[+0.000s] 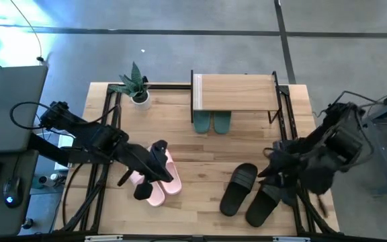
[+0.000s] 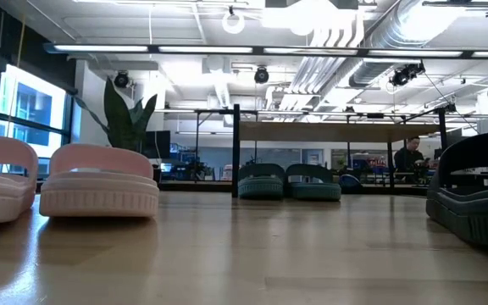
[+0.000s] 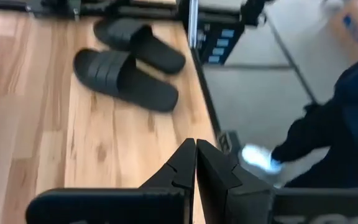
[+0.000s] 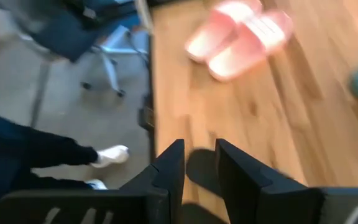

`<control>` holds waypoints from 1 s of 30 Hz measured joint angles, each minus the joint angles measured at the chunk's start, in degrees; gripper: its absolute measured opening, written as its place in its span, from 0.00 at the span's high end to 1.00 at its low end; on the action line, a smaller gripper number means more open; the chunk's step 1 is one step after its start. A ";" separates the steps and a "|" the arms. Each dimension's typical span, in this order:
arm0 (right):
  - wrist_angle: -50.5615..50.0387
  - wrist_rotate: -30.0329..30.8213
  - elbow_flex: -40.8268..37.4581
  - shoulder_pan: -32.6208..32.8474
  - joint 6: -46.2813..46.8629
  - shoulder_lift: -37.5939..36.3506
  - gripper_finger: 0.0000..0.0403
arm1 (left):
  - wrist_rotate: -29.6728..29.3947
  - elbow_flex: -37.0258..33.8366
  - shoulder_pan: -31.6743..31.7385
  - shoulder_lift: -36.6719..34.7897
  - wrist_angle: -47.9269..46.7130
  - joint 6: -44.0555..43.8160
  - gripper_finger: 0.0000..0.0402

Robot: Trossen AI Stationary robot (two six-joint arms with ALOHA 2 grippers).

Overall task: Pick and place slides into the shelf
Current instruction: Put the right black slipper on the shelf

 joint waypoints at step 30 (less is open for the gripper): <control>-10.65 -13.21 12.11 -1.77 15.24 24.93 0.79 | 1.60 0.00 0.00 0.02 -9.73 1.31 0.58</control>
